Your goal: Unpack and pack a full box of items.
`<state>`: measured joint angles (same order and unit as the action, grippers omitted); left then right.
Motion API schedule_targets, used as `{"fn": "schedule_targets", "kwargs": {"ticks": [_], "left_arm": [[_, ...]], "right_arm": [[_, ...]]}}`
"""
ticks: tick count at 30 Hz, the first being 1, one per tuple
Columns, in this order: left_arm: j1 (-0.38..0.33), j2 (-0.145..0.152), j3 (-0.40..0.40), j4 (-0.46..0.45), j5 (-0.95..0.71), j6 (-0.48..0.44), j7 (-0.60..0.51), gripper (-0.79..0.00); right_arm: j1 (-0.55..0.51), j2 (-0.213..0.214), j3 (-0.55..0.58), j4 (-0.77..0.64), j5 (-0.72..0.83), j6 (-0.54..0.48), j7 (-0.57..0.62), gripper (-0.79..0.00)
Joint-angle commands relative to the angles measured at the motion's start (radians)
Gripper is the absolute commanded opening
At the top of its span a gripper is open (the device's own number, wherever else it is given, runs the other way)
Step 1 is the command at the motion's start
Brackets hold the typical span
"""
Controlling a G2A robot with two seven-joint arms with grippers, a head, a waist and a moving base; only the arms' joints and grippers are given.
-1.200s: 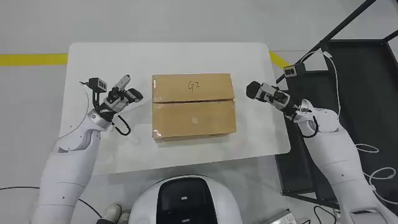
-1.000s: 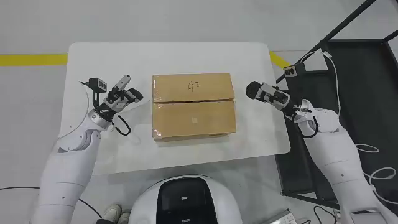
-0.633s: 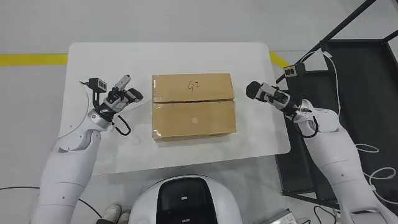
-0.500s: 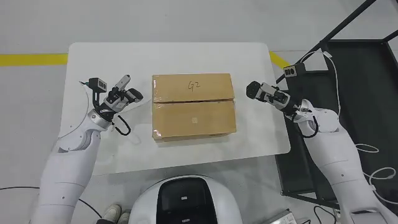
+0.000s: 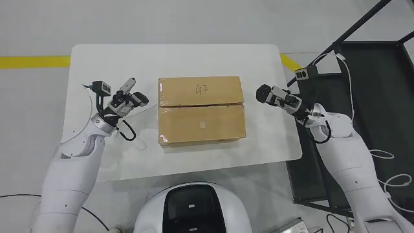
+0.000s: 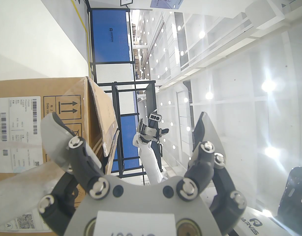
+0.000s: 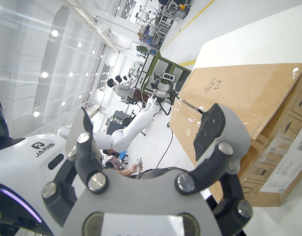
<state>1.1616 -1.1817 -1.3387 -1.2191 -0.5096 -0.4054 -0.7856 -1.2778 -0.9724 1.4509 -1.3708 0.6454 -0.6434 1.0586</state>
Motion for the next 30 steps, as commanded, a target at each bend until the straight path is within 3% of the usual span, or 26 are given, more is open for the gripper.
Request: {"fn": "schedule_targets", "kwargs": {"ticks": [1, 26, 30], "left_arm": [[0.0, 0.0, 0.0, 0.0, 0.0, 0.0, 0.0, 0.0], [0.0, 0.0, 0.0, 0.0, 0.0, 0.0, 0.0, -0.001], [0.0, 0.0, 0.0, 0.0, 0.0, 0.0, 0.0, 0.0]], "right_arm": [[0.0, 0.0, 0.0, 0.0, 0.0, 0.0, 0.0, -0.001], [0.0, 0.0, 0.0, 0.0, 0.0, 0.0, 0.0, 0.0], [-0.001, 0.002, -0.002, -0.01, -0.061, 0.043, -0.014, 0.0]]}}
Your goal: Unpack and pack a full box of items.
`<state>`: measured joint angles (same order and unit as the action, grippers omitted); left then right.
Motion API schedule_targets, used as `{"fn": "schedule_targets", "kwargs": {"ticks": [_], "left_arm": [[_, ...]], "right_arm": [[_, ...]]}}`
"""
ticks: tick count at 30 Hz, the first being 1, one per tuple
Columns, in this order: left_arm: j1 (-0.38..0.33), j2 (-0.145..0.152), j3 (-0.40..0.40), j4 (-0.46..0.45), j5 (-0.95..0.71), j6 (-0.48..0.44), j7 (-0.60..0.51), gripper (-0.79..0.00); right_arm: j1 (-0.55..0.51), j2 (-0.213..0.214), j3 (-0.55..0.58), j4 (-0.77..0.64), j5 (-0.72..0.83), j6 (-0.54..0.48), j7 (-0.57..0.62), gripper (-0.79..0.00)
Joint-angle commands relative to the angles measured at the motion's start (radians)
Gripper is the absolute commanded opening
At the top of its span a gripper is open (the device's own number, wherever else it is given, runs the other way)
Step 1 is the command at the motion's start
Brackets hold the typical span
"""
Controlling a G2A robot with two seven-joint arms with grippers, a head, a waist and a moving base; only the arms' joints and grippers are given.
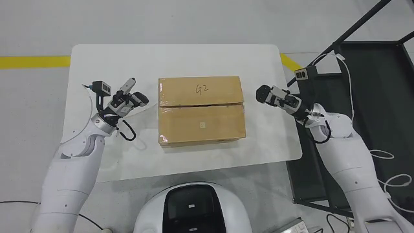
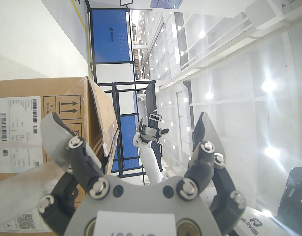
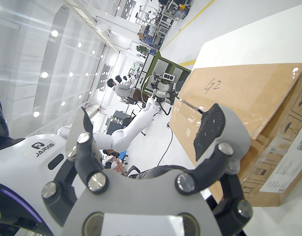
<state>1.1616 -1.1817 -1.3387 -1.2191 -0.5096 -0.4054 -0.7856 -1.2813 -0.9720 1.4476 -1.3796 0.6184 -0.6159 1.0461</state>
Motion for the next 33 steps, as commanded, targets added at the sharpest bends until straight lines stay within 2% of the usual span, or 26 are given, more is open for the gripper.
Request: {"fn": "schedule_targets", "kwargs": {"ticks": [1, 9, 14, 16, 33], "left_arm": [[0.0, 0.0, 0.0, 0.0, 0.0, 0.0, 0.0, 0.0], [0.0, 0.0, 0.0, 0.0, 0.0, 0.0, 0.0, 0.0], [0.0, 0.0, 0.0, 0.0, 0.0, 0.0, 0.0, 0.0], [0.0, 0.0, 0.0, 0.0, 0.0, 0.0, 0.0, 0.0], [0.0, 0.0, 0.0, 0.0, 0.0, 0.0, 0.0, 0.0]], "right_arm": [[0.007, 0.003, -0.002, 0.003, -0.067, 0.025, 0.002, 0.0], [0.062, 0.007, -0.041, 0.1, -0.212, 0.027, 0.089, 0.0], [0.078, 0.012, -0.038, 0.142, -0.202, -0.004, 0.154, 0.0], [0.081, 0.014, -0.048, 0.139, -0.202, 0.016, 0.174, 0.0], [0.082, 0.014, -0.05, 0.137, -0.2, 0.022, 0.18, 0.0]]}}
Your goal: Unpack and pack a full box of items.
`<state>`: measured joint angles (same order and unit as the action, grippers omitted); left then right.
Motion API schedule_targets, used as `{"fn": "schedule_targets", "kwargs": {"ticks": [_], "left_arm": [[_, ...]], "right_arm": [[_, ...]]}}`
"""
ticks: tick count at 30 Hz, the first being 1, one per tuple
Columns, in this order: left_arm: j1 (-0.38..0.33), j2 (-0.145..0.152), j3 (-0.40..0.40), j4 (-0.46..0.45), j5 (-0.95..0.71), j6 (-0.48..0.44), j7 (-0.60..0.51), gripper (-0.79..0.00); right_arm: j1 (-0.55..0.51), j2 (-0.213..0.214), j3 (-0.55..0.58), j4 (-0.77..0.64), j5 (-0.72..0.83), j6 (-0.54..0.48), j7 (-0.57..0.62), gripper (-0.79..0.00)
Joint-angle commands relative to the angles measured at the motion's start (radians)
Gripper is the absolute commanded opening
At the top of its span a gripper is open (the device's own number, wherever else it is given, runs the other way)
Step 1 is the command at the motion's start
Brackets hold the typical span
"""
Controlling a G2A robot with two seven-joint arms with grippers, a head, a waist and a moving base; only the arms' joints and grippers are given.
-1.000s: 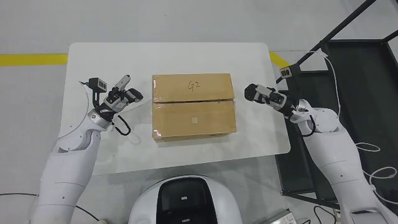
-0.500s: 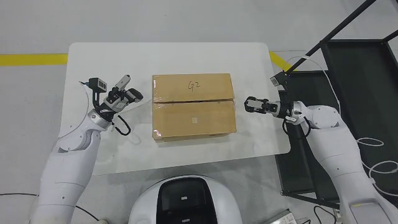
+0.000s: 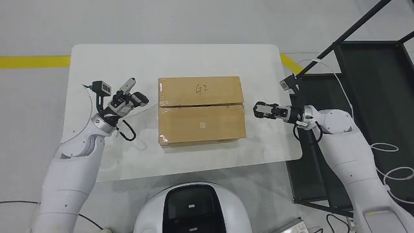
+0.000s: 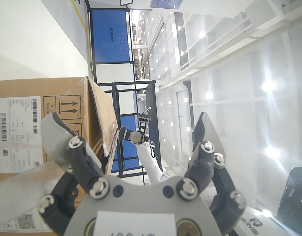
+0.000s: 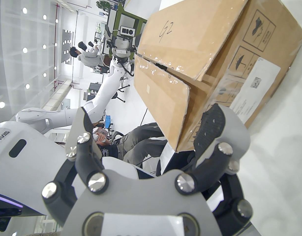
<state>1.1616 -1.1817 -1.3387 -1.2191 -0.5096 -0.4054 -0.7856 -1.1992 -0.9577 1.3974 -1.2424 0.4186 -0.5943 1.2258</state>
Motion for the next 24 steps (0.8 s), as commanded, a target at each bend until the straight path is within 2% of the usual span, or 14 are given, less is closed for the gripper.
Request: {"fn": "schedule_targets", "kwargs": {"ticks": [1, 10, 20, 24], "left_arm": [[0.0, 0.0, 0.0, 0.0, 0.0, 0.0, 0.0, 0.0], [0.0, 0.0, 0.0, 0.0, 0.0, 0.0, 0.0, 0.0], [0.0, 0.0, 0.0, 0.0, 0.0, 0.0, 0.0, 0.0], [0.0, 0.0, 0.0, 0.0, 0.0, 0.0, 0.0, 0.0]], "right_arm": [[0.0, 0.0, 0.0, 0.0, 0.0, 0.0, 0.0, 0.0], [-0.004, -0.009, -0.051, -0.029, -0.015, 0.019, -0.026, 0.0], [0.06, -0.023, -0.119, 0.042, -0.036, -0.009, -0.035, 0.0], [0.073, -0.027, -0.134, 0.053, -0.001, -0.031, -0.031, 0.0]]}}
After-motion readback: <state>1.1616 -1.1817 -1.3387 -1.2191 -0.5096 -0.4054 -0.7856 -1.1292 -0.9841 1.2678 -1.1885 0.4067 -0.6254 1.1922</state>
